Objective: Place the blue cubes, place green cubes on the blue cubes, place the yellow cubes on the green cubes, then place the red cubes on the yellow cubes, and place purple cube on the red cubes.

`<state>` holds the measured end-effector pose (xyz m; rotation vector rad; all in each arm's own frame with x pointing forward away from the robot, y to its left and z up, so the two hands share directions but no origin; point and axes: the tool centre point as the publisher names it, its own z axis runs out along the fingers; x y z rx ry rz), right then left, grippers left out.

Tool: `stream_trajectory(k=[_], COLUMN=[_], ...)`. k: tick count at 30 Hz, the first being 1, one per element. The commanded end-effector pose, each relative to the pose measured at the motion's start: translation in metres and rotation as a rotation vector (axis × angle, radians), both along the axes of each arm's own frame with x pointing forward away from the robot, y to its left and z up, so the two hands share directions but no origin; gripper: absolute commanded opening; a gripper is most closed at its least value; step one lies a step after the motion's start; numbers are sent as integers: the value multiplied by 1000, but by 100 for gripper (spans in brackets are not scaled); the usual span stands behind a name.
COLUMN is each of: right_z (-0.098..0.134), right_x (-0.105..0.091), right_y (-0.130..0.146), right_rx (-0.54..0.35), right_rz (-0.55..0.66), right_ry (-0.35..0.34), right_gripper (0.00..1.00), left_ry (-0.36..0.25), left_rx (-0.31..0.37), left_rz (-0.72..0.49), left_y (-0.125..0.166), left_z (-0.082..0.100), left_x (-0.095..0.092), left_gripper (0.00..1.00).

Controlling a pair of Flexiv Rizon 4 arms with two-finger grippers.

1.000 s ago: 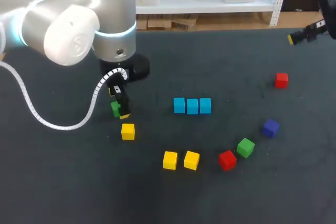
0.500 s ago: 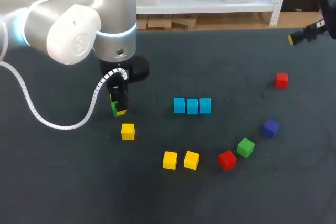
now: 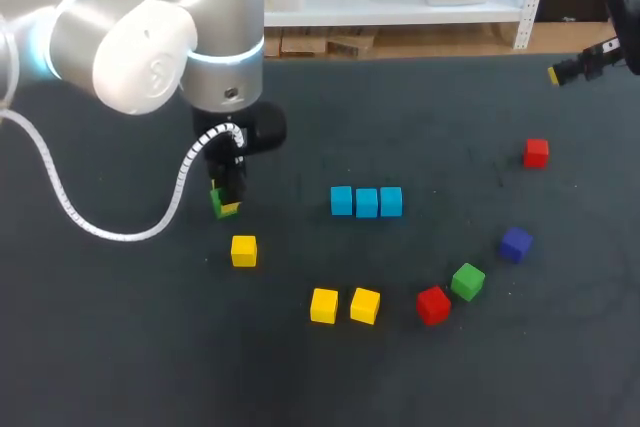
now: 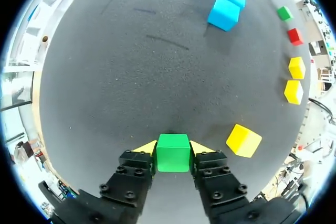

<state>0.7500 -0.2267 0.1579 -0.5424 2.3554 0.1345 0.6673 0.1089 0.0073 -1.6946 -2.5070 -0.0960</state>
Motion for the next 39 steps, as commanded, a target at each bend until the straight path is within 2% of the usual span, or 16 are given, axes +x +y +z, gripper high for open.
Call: stream_trajectory(k=[1, 8, 15, 39], right_z=[-2, -2, -2, -2], right_x=[-1, -1, -1, -1], right_y=[1, 1, 1, 1], right_rx=[-2, -2, -2, -2], right_rz=[-7, -7, -7, -7], right_ry=[-10, -10, -10, -10], right_gripper=[100, 100, 100, 100], left_ry=[16, 22, 26, -32], left_rx=[12, 21, 50, 86], left_rz=[-8, -28, -47, -115], left_y=[-2, -9, -20, -54], left_z=[9, 24, 29, 57], left_x=[4, 5, 7, 15], left_gripper=[0, 0, 0, 0])
